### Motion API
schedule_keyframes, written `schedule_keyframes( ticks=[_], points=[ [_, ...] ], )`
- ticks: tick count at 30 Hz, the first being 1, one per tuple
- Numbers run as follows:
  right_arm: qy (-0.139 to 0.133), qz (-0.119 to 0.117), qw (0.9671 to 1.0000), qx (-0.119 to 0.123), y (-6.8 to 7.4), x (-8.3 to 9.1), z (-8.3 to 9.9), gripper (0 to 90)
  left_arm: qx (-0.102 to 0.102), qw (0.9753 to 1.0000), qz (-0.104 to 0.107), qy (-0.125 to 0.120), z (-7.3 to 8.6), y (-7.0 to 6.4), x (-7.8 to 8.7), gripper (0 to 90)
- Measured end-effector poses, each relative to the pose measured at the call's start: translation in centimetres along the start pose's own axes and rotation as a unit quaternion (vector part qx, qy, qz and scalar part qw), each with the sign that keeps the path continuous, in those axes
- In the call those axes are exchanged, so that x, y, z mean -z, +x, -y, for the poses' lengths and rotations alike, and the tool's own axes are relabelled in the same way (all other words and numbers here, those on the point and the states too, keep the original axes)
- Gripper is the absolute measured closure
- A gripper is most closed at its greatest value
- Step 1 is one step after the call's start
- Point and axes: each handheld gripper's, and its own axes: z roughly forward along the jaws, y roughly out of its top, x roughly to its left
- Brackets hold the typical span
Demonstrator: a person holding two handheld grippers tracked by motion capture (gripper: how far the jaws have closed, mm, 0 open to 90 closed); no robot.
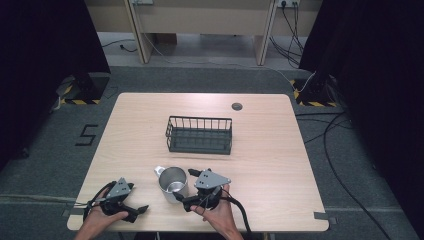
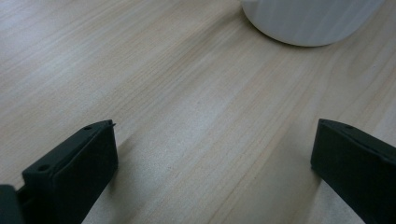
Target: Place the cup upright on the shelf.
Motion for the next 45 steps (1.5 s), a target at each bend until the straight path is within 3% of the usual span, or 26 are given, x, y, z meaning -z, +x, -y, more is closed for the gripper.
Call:
schedule_keyframes(
  ticks=[18,27,42,44,45],
  points=[
    [-0.016,0.001,0.9999,0.005,0.4,-2.7,-0.5,5.1,0.0,1.0,0.0,0.001,0.0,0.0,0.0,0.0],
    [-0.027,0.004,0.9995,-0.013,0.6,-4.4,-0.7,3.5,0.0,1.0,0.0,0.001,0.0,0.0,0.0,0.0],
    [-0.027,-0.002,0.9995,-0.014,0.3,-4.7,-0.6,5.5,0.0,1.0,0.0,0.001,0.0,0.0,0.0,0.0],
    [-0.026,-0.005,0.9996,-0.014,0.2,-4.7,-0.6,5.6,-0.001,1.0,0.0,0.001,0.0,0.0,0.1,0.0],
    [-0.022,-0.019,0.9995,-0.008,0.0,-4.8,-0.8,5.7,-0.001,1.0,0.0,0.001,0.0,0.0,0.1,0.0]
  ],
)
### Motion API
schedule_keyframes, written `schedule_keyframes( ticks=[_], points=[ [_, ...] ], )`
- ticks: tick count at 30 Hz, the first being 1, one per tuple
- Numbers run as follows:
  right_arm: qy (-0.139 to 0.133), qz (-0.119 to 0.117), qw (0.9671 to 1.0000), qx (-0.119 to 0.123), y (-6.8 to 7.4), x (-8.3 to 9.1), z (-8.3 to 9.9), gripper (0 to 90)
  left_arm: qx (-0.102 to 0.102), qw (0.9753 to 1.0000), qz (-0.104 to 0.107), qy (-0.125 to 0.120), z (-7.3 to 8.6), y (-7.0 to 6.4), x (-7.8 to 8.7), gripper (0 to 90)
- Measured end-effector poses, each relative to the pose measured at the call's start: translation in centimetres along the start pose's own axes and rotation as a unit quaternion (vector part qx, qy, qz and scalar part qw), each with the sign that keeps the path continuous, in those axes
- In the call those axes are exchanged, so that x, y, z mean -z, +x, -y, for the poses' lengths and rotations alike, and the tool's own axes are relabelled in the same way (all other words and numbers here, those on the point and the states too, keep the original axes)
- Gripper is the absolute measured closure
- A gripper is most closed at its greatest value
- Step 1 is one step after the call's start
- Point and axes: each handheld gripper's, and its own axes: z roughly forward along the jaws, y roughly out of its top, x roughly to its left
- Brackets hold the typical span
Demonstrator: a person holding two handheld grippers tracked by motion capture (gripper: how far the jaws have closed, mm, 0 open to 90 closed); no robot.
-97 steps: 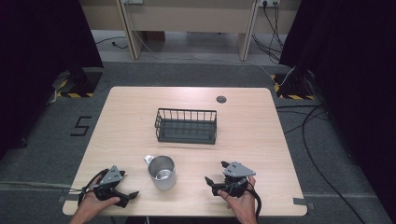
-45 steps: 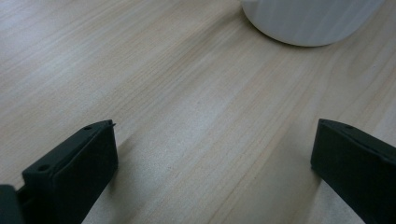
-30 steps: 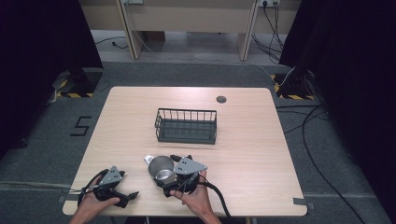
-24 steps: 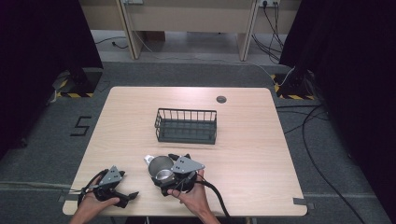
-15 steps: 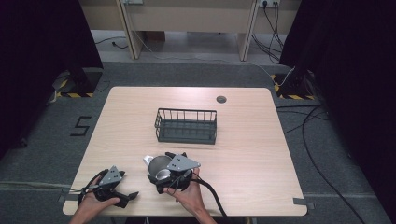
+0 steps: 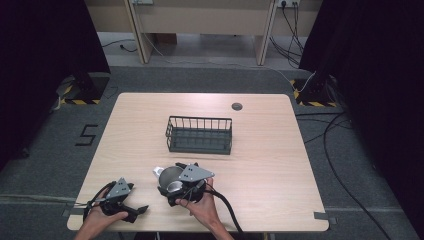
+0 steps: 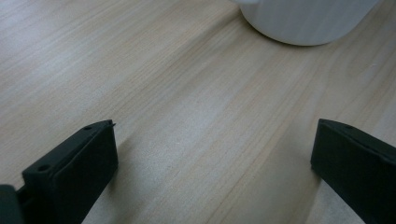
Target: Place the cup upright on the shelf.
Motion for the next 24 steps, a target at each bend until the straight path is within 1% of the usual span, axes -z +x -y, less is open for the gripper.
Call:
schedule_keyframes(
  ticks=[1,2,3,4,5,6,7,8,9,15,19,20,24],
  points=[
    [0.0,0.0,1.0,0.0,0.0,0.0,0.0,5.7,0.0,1.0,0.0,0.0,0.0,0.0,0.0,0.0],
    [0.007,-0.018,0.9998,0.006,-0.5,0.0,-0.2,5.7,0.0,1.0,0.0,0.0,0.0,0.0,0.0,0.0],
    [0.007,-0.018,0.9998,0.006,-0.5,0.0,-0.2,5.7,0.0,1.0,0.0,0.0,0.0,0.0,0.0,0.0],
    [0.012,-0.035,0.9993,0.008,-1.0,-0.1,-0.3,5.7,0.001,1.0,0.0,-0.001,0.0,0.0,0.0,0.0],
    [0.012,-0.035,0.9993,0.008,-1.0,-0.1,-0.3,5.7,0.001,1.0,0.0,-0.001,0.0,0.0,0.0,0.0],
    [0.019,-0.047,0.9987,0.012,-1.3,-0.1,-0.5,5.7,0.001,1.0,0.0,-0.001,0.0,0.0,0.0,0.0],
    [0.019,-0.047,0.9987,0.012,-1.3,-0.1,-0.5,5.7,0.001,1.0,0.0,-0.001,0.0,0.0,0.0,0.0],
    [0.021,-0.057,0.998,0.016,-1.5,-0.1,-0.5,5.6,0.0,1.0,0.0,0.0,0.0,0.0,0.0,0.0],
    [0.022,-0.06,0.9978,0.016,-1.6,-0.1,-0.5,5.7,0.0,1.0,0.0,0.0,0.0,0.0,0.0,0.0],
    [0.022,-0.06,0.9978,0.018,-1.6,-0.1,-0.6,5.8,0.001,1.0,0.0,-0.001,0.0,0.0,0.0,0.0],
    [0.019,-0.058,0.998,0.015,-1.6,-0.2,-0.6,6.0,0.0,1.0,0.0,0.0,0.0,0.0,0.0,0.0],
    [0.017,-0.062,0.9978,0.014,-1.5,-0.2,-0.6,6.0,0.0,1.0,0.0,0.0,0.0,0.0,0.0,0.0],
    [0.01,-0.063,0.9979,0.01,-1.6,0.0,-0.7,6.1,0.0,1.0,0.0,0.0,0.0,0.0,0.0,0.0]
  ],
)
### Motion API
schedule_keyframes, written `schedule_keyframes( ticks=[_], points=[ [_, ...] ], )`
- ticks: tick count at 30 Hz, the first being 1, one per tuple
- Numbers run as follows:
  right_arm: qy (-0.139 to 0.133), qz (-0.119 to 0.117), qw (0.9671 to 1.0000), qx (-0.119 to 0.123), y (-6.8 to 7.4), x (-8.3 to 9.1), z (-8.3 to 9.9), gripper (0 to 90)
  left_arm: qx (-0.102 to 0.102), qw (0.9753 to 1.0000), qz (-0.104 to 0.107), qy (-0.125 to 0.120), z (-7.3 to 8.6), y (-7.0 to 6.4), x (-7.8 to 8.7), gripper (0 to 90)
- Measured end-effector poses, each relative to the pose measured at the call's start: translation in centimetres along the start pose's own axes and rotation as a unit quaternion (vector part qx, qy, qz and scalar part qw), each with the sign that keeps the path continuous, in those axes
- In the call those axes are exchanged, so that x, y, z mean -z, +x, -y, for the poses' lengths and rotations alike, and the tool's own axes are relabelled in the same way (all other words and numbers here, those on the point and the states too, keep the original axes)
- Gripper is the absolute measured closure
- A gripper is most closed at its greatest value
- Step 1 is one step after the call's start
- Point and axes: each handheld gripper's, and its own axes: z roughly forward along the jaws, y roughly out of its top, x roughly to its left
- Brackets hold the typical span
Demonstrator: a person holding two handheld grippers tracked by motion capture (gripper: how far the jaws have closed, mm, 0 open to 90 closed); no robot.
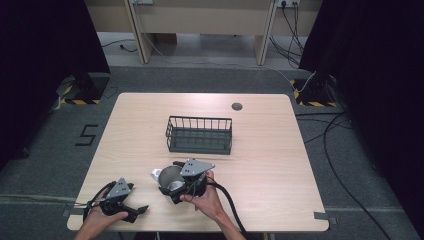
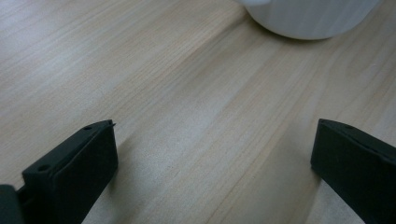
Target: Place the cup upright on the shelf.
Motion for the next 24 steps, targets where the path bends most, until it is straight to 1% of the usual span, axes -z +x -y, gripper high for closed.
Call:
schedule_keyframes(
  ticks=[1,4,7,10,13,17,18,19,20,22,24],
  points=[
    [-0.003,0.001,1.0,0.0,0.0,0.1,-0.1,6.1,0.0,1.0,0.0,0.0,0.0,0.0,0.0,0.0],
    [-0.001,0.014,0.9999,0.0,-0.4,0.8,-0.9,6.1,0.0,1.0,0.0,0.0,0.0,0.0,0.0,0.0],
    [-0.003,0.02,0.9998,-0.004,-0.6,1.2,-1.2,6.1,0.0,1.0,0.0,0.0,0.0,0.0,0.0,0.0],
    [-0.004,0.034,0.9994,-0.009,-1.2,2.0,-2.0,6.1,0.001,1.0,0.0,-0.001,0.0,0.0,0.0,0.0],
    [-0.009,0.037,0.9992,-0.014,-1.5,2.5,-2.4,6.1,0.001,1.0,0.0,-0.001,0.0,0.0,0.0,0.0],
    [-0.012,0.041,0.999,-0.013,-1.8,3.1,-3.1,6.1,0.001,1.0,0.0,-0.001,0.0,0.0,0.0,0.0],
    [-0.012,0.046,0.9988,-0.008,-2.0,3.6,-3.7,6.1,0.001,1.0,0.0,-0.001,0.0,0.0,0.0,0.0],
    [-0.012,0.046,0.9988,-0.008,-2.0,3.6,-3.7,6.1,0.001,1.0,0.0,-0.001,0.0,0.0,0.0,0.0],
    [-0.01,0.051,0.9986,-0.004,-2.1,3.9,-4.3,6.1,0.001,1.0,0.0,-0.001,0.0,0.0,0.0,0.0],
    [-0.012,0.054,0.9985,0.0,-2.3,4.4,-5.0,6.1,0.0,1.0,0.0,-0.001,0.0,0.0,0.0,0.0],
    [-0.012,0.053,0.9985,-0.001,-2.5,4.7,-5.5,6.2,0.001,1.0,0.0,-0.002,0.0,0.0,0.0,0.0]
  ],
)
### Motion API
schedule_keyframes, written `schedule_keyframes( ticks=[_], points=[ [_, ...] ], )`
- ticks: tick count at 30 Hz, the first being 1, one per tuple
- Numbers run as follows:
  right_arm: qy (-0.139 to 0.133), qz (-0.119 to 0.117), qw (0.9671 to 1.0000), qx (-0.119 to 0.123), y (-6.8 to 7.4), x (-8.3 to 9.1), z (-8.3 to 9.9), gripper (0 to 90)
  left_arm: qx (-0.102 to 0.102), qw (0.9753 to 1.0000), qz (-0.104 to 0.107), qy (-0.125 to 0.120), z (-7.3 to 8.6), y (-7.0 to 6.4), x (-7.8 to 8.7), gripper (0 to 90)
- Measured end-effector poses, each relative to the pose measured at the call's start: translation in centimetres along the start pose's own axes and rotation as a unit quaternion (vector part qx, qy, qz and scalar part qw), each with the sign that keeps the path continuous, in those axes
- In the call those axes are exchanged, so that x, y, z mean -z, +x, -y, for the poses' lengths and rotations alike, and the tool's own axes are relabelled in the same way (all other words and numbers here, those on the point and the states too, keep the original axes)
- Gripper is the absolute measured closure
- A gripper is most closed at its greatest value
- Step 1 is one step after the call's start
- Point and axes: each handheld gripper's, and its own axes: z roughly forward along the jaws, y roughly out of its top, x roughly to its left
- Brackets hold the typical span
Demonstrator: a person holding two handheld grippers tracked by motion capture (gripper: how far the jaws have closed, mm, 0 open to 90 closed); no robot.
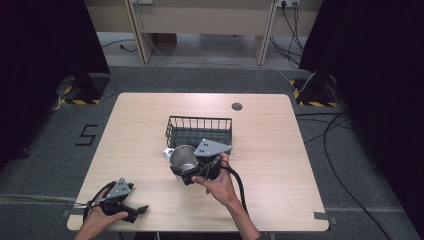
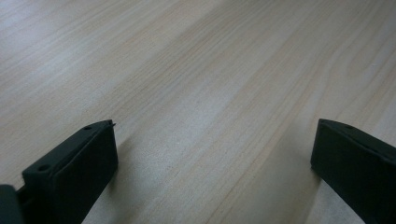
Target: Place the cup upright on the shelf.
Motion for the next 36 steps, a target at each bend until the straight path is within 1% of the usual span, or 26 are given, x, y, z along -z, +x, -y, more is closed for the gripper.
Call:
schedule_keyframes(
  ticks=[2,3,8,9,10,13,17,20,21,23,29,34,36],
  points=[
    [-0.001,-0.002,1.0,0.001,-0.4,0.3,-0.6,6.2,0.0,1.0,0.0,0.0,0.0,0.0,0.0,0.0],
    [-0.001,-0.002,1.0,0.001,-0.4,0.3,-0.6,6.2,0.0,1.0,0.0,0.0,0.0,0.0,0.0,0.0],
    [-0.002,0.005,1.0,0.005,-1.3,0.8,-1.9,6.2,0.0,1.0,0.0,0.0,0.0,0.0,0.0,0.0],
    [-0.002,0.005,1.0,0.005,-1.3,0.8,-1.9,6.2,0.0,1.0,0.0,0.0,0.0,0.0,0.0,0.0],
    [-0.006,0.007,1.0,0.004,-1.7,1.0,-2.5,6.2,0.0,1.0,0.0,0.0,0.0,0.0,0.0,0.0],
    [-0.011,0.01,0.9999,0.004,-2.3,1.3,-3.2,6.2,0.001,1.0,0.0,-0.001,0.0,0.0,0.0,0.0],
    [-0.011,0.013,0.9998,0.007,-3.2,1.7,-4.6,6.2,0.001,1.0,0.0,-0.001,0.0,0.0,0.0,0.0],
    [-0.011,0.017,0.9998,0.009,-3.6,1.8,-5.0,6.2,0.001,1.0,0.0,0.0,0.0,0.0,0.0,0.0],
    [-0.01,0.022,0.9996,0.012,-4.1,1.9,-5.3,6.2,0.0,1.0,0.0,0.0,0.0,0.0,0.0,0.0],
    [-0.01,0.025,0.9996,0.013,-4.7,1.9,-5.4,6.2,0.0,1.0,0.0,0.0,0.0,0.0,0.0,0.0],
    [-0.008,0.03,0.9995,0.006,-6.2,1.8,-5.9,6.2,0.0,1.0,0.0,0.001,0.0,0.0,0.0,0.0],
    [-0.013,0.03,0.9995,-0.001,-7.4,1.5,-6.3,6.2,0.0,1.0,0.0,0.0,0.0,0.0,0.0,0.0],
    [-0.012,0.031,0.9994,0.0,-7.8,1.3,-6.5,6.2,0.001,1.0,0.0,0.0,0.0,0.0,0.0,0.0]
  ],
)
